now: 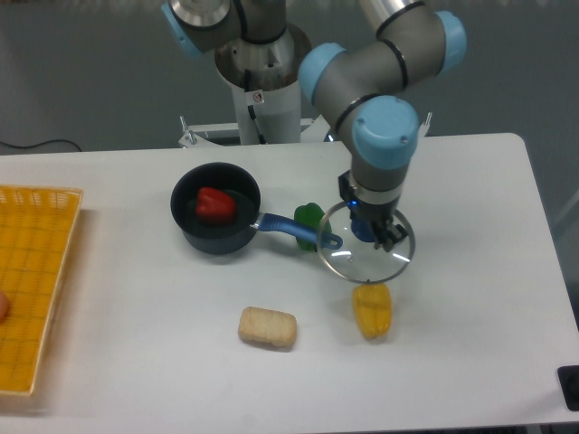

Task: Close the pot lid
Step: 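Carry the glass lid over the dark blue saucepan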

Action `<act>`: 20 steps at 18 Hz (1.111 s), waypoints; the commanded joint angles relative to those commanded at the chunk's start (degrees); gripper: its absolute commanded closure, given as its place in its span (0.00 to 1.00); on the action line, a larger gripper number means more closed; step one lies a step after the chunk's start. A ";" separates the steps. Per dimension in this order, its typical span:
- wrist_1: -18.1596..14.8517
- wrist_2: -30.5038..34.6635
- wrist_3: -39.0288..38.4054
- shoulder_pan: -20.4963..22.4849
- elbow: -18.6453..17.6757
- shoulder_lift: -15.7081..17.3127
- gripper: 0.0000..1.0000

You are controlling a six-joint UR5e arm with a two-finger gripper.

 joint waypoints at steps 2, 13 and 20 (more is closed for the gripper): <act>-0.36 0.09 -1.14 -1.57 -0.70 0.53 0.63; -1.06 0.00 -10.10 -9.40 -5.36 3.34 0.63; -1.94 0.00 -14.85 -15.20 -6.06 3.96 0.63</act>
